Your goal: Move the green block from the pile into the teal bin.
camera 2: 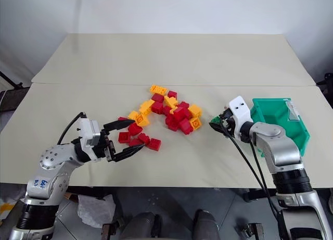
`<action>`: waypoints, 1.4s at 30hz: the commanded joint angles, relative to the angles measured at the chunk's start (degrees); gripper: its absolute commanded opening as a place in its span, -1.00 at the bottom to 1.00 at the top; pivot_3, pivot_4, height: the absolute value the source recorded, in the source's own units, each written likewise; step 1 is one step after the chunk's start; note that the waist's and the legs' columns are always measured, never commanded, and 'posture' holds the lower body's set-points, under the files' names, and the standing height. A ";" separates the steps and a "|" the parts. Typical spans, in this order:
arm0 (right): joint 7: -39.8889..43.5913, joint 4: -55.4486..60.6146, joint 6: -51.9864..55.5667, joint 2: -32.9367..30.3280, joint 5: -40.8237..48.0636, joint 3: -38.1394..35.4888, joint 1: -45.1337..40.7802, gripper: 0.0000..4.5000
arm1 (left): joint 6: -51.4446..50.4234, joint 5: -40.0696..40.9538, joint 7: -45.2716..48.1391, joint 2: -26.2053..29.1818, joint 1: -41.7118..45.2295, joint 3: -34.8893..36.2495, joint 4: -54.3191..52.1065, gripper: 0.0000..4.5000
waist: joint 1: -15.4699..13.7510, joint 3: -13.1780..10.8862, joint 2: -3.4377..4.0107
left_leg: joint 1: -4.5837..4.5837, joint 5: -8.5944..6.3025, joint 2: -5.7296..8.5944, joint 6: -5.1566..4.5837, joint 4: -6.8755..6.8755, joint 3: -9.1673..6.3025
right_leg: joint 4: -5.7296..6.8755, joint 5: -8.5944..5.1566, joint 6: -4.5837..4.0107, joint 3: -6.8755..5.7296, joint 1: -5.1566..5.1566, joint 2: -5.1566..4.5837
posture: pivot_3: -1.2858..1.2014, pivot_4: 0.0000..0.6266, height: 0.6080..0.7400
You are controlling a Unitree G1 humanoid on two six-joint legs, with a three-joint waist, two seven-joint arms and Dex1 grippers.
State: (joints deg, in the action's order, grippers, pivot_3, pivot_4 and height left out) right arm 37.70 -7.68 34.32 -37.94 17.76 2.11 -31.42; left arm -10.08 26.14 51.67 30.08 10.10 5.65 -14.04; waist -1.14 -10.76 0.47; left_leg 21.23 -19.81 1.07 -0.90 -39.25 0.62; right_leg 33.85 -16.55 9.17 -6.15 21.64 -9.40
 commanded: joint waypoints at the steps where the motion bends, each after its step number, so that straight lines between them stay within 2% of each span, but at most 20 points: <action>1: 1.36 -2.83 -2.14 0.50 -1.41 -0.49 -1.35 0.26 | 0.35 1.20 -0.66 -0.06 -0.79 0.61 -3.00 1.00 | -0.13 0.00 0.00 | 0.01 0.00 0.00 0.00 0.00 0.00 | 0.00 0.00 0.00 -0.03 0.00 0.00 | 0.03 -0.52 1.00; 4: 3.02 -3.92 -0.77 1.07 -0.93 -0.65 -1.84 0.26 | 0.32 1.27 -0.99 -0.16 -0.63 0.38 -3.00 1.00 | -0.07 0.00 0.00 | 0.03 0.00 0.00 0.01 0.02 0.01 | 0.00 0.00 0.01 -0.06 0.00 0.00 | 0.03 -0.52 1.00; 7: 4.32 -3.23 0.32 0.88 -0.66 -0.99 -1.68 0.00 | 0.28 1.38 -1.19 -0.16 -0.12 0.26 -2.85 1.00 | -0.04 0.00 0.00 | 0.03 0.00 0.00 0.01 0.02 0.02 | 0.00 0.00 0.01 -0.06 0.00 0.00 | 0.03 -0.52 1.00; 9: 4.24 -2.20 -0.14 0.84 -0.74 -1.66 -1.56 -0.30 | 0.33 1.37 -1.15 -0.12 0.25 0.21 -2.49 1.00 | -0.05 0.00 0.00 | 0.02 0.00 0.00 0.01 0.02 0.02 | 0.00 0.00 0.01 -0.06 0.00 0.00 | 0.03 -0.52 1.00; 10: 4.69 -1.23 -1.13 0.82 -0.24 -2.48 -1.45 -0.35 | 0.37 1.37 -1.04 -0.11 0.44 0.14 -2.33 1.00 | -0.05 0.00 0.00 | 0.02 0.00 0.00 0.01 0.02 0.02 | 0.00 0.00 0.01 -0.06 0.00 0.00 | 0.03 -0.52 1.00; 16: 7.93 12.09 -8.77 -0.06 9.71 -16.51 2.27 -0.34 | 0.29 2.07 0.51 -0.61 1.83 -1.38 -2.02 1.00 | -0.38 -0.04 0.06 | 0.05 0.00 0.01 0.01 0.05 -0.01 | -0.02 0.02 0.04 -0.10 0.00 0.00 | 0.03 -0.52 1.00; 19: 4.61 14.45 -7.54 -3.54 9.70 -24.57 5.99 -0.34 | 0.38 2.13 1.32 -0.96 2.70 -2.28 -1.55 1.00 | -0.68 -0.04 0.04 | 0.05 -0.01 0.02 0.02 0.05 -0.08 | -0.02 0.05 0.10 -0.14 -0.04 0.00 | 0.03 -0.52 1.00; 23: 5.03 14.57 -6.49 -9.35 8.93 -33.38 15.14 -0.34 | 0.66 1.99 2.48 -1.58 4.10 -3.35 -0.08 1.00 | -1.05 -0.05 0.03 | 0.06 -0.02 0.06 0.00 0.07 -0.07 | -0.06 0.05 0.10 -0.14 -0.07 -0.02 | 0.03 -0.52 1.00; 26: 5.40 14.45 -6.34 -10.64 9.20 -36.28 20.27 -0.34 | 0.99 1.78 3.24 -2.01 5.16 -3.86 1.22 1.00 | -0.45 -0.05 0.05 | 0.02 -0.02 0.04 0.00 0.11 0.05 | -0.07 0.05 0.10 -0.12 -0.07 -0.01 | 0.03 -0.52 1.00; 31: 5.61 12.83 -6.09 -10.39 8.24 -36.35 25.94 -0.34 | 1.50 1.58 4.62 -2.68 6.93 -4.83 2.86 1.00 | 0.34 -0.04 0.09 | -0.11 0.02 0.00 -0.02 0.10 0.27 | -0.04 0.04 0.08 0.06 -0.07 0.00 | 0.03 -0.52 1.00; 35: 4.99 10.76 -4.89 -9.58 9.16 -36.01 26.36 -0.34 | 1.61 1.51 5.25 -2.67 7.54 -5.06 3.12 1.00 | -0.19 -0.05 0.09 | -0.08 0.03 0.02 -0.03 0.07 0.24 | -0.06 0.04 0.08 0.07 -0.07 -0.02 | 0.03 -0.52 1.00; 37: 4.97 9.76 -7.06 -9.65 8.58 -36.04 25.77 -0.01 | 1.53 1.58 5.47 -2.40 7.55 -4.83 3.06 1.00 | -0.22 -0.05 0.09 | -0.08 0.03 0.02 -0.04 0.07 0.23 | -0.06 0.04 0.08 0.07 -0.07 -0.03 | 0.03 -0.52 1.00; 39: 5.60 9.20 -6.84 -10.31 8.99 -36.13 25.36 0.22 | 1.51 1.53 5.64 -1.99 7.39 -4.47 3.05 1.00 | -0.22 -0.06 0.10 | -0.07 0.03 0.02 -0.03 0.07 0.22 | -0.06 0.04 0.08 0.06 -0.07 -0.02 | 0.03 -0.52 1.00; 42: 6.32 9.00 -7.74 -10.95 8.70 -36.75 26.06 0.68 | 1.75 1.05 5.51 -1.37 6.62 -3.91 2.81 1.00 | -0.32 -0.06 0.10 | -0.06 0.03 0.02 -0.03 0.07 0.19 | -0.06 0.04 0.08 0.04 -0.07 -0.02 | 0.03 -0.52 1.00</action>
State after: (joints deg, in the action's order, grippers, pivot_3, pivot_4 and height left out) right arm 43.64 0.78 27.81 -47.34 25.97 -32.22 -5.77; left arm -9.37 26.98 57.12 27.98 17.17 0.65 -10.29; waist -1.47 -10.81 0.57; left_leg 21.18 -19.78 1.10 -0.93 -39.19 0.80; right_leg 33.78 -16.50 9.25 -6.11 21.57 -9.43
